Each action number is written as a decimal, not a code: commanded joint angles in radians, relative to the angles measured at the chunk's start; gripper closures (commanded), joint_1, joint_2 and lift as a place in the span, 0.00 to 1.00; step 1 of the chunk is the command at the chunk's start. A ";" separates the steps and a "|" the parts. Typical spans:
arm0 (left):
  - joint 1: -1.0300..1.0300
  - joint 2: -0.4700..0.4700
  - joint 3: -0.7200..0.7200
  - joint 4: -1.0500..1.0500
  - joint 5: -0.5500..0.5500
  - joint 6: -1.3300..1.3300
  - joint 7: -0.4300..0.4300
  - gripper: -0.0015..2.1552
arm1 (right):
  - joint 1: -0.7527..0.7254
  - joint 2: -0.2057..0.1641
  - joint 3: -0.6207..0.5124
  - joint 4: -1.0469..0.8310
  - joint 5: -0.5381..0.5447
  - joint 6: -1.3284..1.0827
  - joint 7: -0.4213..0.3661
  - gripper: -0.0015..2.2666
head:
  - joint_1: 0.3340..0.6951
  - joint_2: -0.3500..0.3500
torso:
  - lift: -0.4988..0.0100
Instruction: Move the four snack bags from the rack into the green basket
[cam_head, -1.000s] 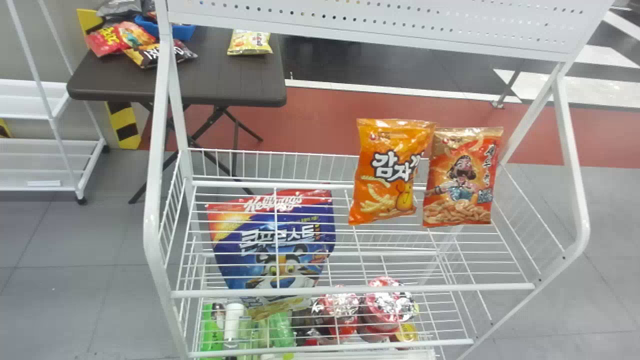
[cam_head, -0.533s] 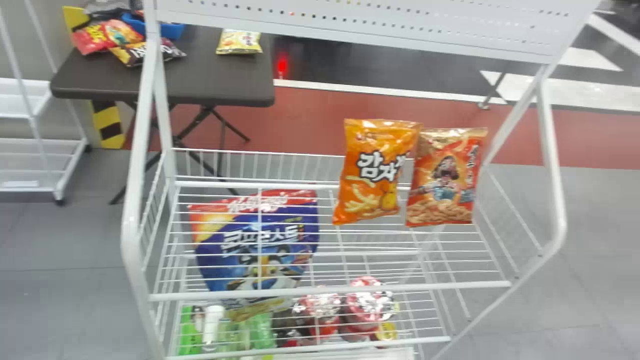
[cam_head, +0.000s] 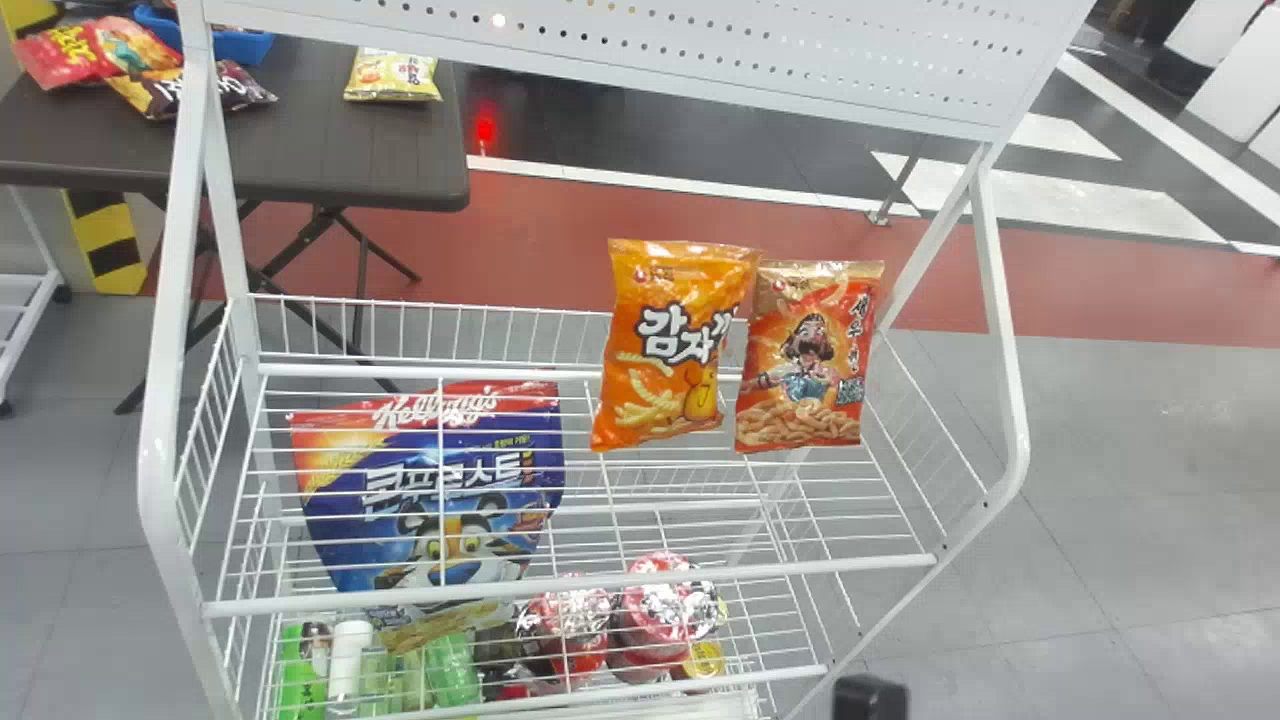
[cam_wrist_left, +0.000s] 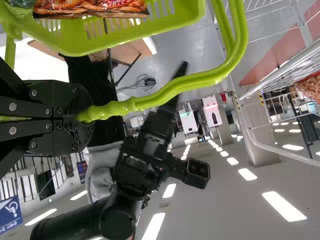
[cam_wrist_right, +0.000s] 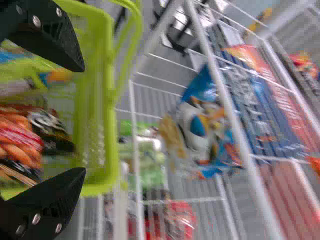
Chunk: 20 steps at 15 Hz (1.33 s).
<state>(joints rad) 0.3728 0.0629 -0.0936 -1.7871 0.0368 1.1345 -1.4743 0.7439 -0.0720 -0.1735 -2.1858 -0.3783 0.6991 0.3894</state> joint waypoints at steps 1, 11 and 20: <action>0.000 0.000 -0.005 0.000 -0.001 0.000 0.000 0.98 | -0.038 0.017 -0.052 0.003 -0.001 -0.184 -0.006 0.02 | 1.00 0.00 | 0.98; 0.000 0.003 -0.028 0.000 -0.011 0.003 0.006 0.98 | -0.609 0.017 -0.015 0.468 0.208 -0.556 -0.159 0.03 | 1.00 0.00 | 0.98; -0.021 0.006 -0.032 0.006 -0.020 0.009 0.005 0.98 | -0.756 0.006 -0.018 0.664 0.286 -0.565 -0.070 0.90 | 1.00 0.00 | 0.98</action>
<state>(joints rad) 0.3535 0.0691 -0.1252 -1.7821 0.0168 1.1443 -1.4698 -0.0154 -0.0646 -0.1904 -1.5189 -0.0926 0.1269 0.3202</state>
